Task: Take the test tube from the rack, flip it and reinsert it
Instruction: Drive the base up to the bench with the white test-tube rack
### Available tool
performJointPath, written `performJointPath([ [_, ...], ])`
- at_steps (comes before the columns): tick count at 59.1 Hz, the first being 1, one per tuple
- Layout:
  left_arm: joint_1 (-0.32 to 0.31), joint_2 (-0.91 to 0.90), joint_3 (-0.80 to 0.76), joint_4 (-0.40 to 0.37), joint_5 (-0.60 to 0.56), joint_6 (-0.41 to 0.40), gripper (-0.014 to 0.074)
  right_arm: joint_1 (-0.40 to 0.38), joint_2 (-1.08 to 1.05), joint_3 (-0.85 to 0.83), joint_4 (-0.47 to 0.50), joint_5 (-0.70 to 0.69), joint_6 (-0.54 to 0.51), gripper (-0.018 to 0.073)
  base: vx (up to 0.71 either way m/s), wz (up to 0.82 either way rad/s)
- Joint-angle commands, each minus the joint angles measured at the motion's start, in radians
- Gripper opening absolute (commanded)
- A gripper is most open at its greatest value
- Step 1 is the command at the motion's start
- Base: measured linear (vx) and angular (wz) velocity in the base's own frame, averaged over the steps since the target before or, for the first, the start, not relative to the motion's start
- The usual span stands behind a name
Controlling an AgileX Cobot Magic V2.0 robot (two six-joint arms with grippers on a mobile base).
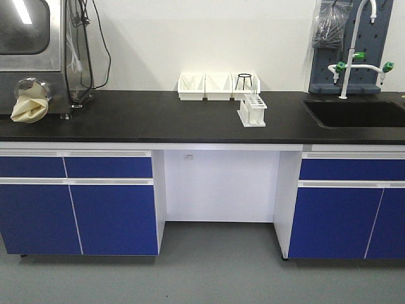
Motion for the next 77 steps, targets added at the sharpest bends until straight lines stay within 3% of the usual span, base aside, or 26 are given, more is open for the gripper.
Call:
performJointPath([
  [1,-0.007,-0.011,0.000,-0.004,-0.086,0.000,-0.0006,-0.003,-0.010,0.000,-0.012,-0.076,-0.004,-0.0009,0.01,0.01],
  [36,-0.007,-0.011,0.000,-0.004,-0.086,0.000,-0.0006,-0.003,-0.010,0.000,-0.012,-0.076,-0.004,-0.0009,0.07,-0.01],
  [77,-0.007,-0.011,0.000,-0.004,-0.086,0.000,-0.0006,-0.003,-0.010,0.000,-0.012,-0.076,-0.003,-0.0009,0.27,0.01],
])
